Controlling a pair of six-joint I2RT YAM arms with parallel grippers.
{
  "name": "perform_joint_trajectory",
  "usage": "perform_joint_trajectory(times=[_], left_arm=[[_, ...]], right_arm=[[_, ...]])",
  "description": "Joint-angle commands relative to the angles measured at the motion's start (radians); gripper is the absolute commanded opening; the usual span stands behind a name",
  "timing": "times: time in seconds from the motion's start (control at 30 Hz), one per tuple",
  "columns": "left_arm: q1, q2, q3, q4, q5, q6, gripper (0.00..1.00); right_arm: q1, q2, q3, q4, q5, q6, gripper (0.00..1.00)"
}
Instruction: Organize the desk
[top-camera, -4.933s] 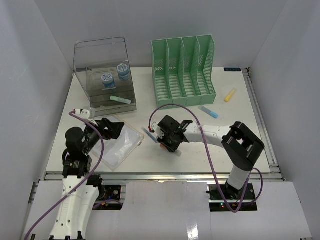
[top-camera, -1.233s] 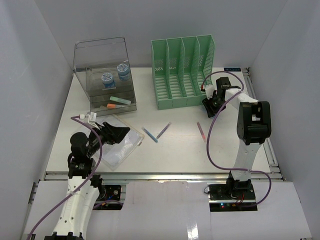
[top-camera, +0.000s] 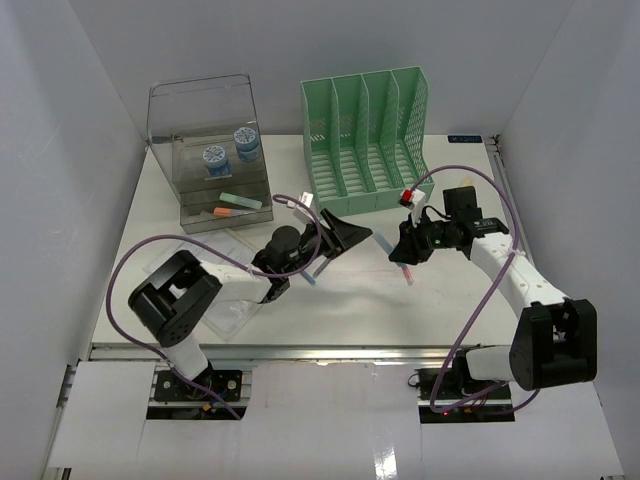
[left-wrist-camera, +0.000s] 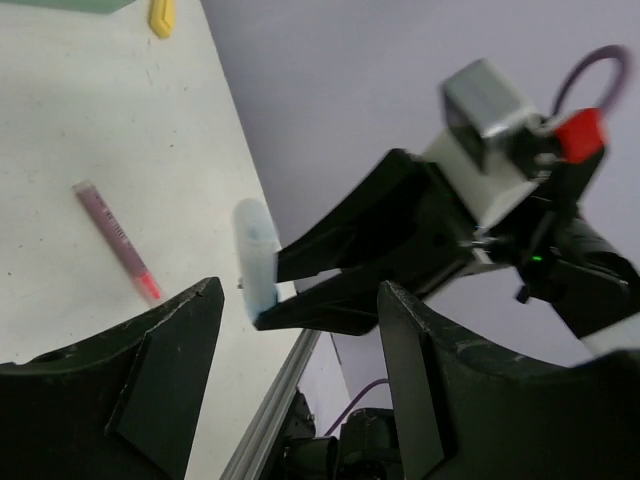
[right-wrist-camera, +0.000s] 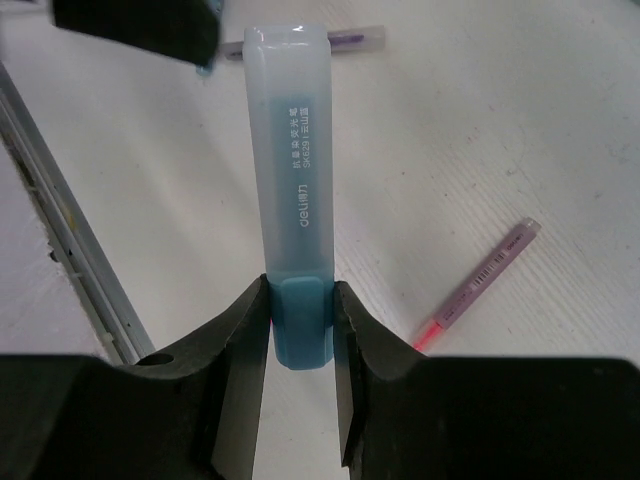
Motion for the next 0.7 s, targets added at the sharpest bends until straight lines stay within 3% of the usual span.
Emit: perform_joint_trajectory(times=[0.0,0.2,0.37,0.6,0.67], left_arm=[[-0.031,0.09,0.081,0.041,-0.033,-0.024,0.72],[-0.056,0.139,0.134,-0.005,-0.049,-0.012,0.71],[-0.064,0.161,0.161,-0.013,-0.049,-0.007,0.64],[-0.067,0.17,0.147,-0.015,-0.027,-0.013,0.37],[-0.067,0.165,0.135,-0.019,-0.028,-0.012,0.27]], right_arm=[[0.014,-0.058,0.003,0.05,-0.035,0.058,0.08],[0.038,-0.053,0.006,0.043,-0.029,0.06,0.08],[0.073,-0.047,-0.014,0.054,-0.021,0.054,0.08],[0.076,-0.037,-0.01,0.064,-0.002,0.052,0.08],[0.075,-0.032,-0.005,0.063,0.007,0.05,0.14]])
